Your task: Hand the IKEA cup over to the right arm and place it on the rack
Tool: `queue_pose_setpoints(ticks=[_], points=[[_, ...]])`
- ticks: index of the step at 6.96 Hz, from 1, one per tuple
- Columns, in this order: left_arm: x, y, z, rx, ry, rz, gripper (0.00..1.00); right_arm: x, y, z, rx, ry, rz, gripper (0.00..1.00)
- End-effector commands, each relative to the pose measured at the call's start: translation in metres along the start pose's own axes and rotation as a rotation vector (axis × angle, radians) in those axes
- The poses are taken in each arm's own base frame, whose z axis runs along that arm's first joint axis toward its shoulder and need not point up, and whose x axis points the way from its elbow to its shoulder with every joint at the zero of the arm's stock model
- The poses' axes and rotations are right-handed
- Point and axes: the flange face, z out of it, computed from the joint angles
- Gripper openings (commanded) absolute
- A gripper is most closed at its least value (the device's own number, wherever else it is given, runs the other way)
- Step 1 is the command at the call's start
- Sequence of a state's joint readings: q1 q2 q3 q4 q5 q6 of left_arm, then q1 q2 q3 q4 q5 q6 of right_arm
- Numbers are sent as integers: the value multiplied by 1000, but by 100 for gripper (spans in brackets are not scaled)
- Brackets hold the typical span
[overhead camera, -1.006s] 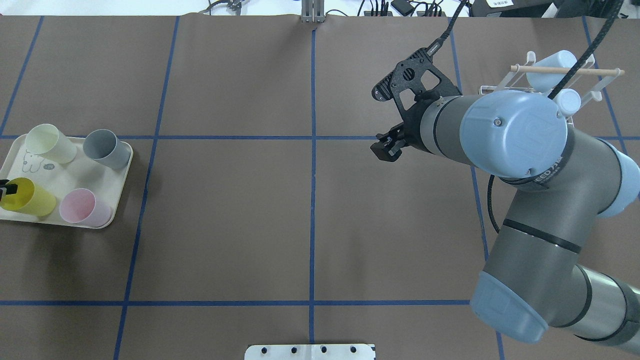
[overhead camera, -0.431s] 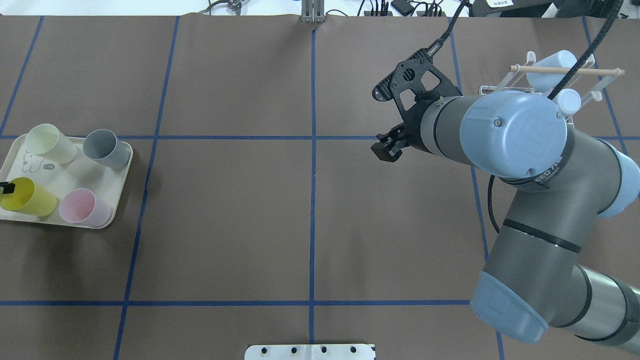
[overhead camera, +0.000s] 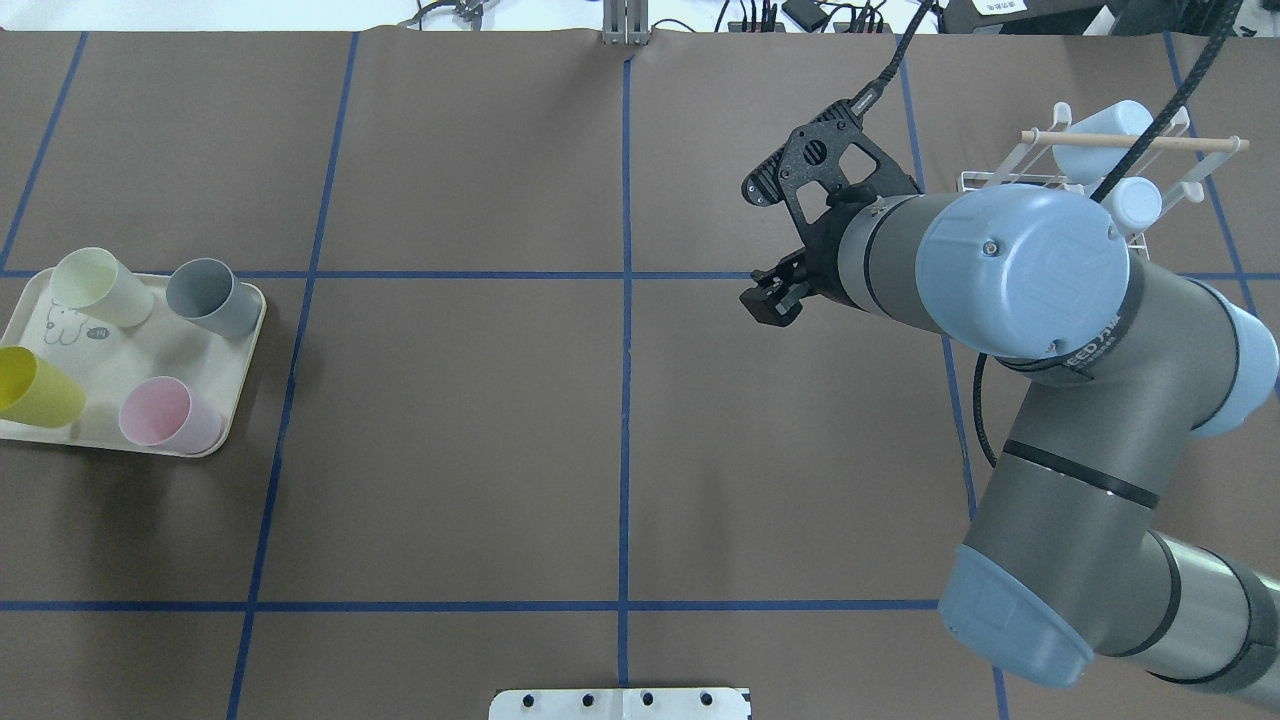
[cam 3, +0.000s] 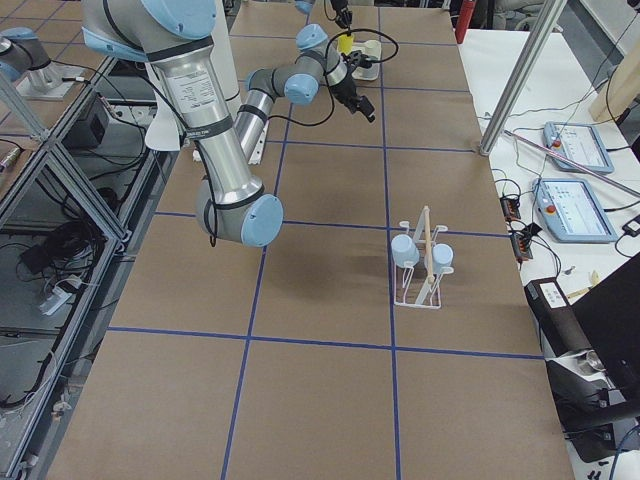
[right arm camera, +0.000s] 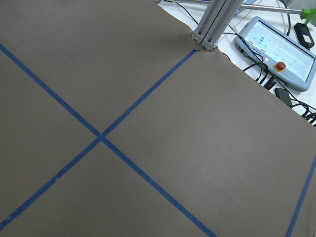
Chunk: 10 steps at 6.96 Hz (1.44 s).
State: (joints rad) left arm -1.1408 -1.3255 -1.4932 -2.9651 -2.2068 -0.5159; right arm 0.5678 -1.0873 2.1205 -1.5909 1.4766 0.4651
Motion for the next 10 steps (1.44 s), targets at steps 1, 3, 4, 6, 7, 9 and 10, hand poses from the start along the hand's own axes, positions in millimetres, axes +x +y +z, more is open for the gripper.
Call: queue_pose_setpoints(ticks=[1, 3, 4, 6, 7, 9, 10], points=[[3, -31, -48, -13, 105, -1, 0, -7, -3, -2, 22, -19, -2, 100], [55, -116, -88, -24, 145, -92, 0, -16, -4, 34, 120, -76, 17, 100], [87, -152, -102, 10, 178, -219, 0, -18, -2, 49, 161, -100, 22, 100], [159, -238, -127, 71, 302, -482, 0, -32, 9, 53, 245, -173, 19, 100], [201, -260, -120, 38, 387, -564, 0, -41, 13, 48, 297, -210, 12, 100], [304, -319, -89, -6, 553, -729, 0, -67, 17, 38, 364, -259, -51, 99], [357, -334, -66, 3, 618, -815, 0, -74, 19, 31, 433, -301, -76, 99]])
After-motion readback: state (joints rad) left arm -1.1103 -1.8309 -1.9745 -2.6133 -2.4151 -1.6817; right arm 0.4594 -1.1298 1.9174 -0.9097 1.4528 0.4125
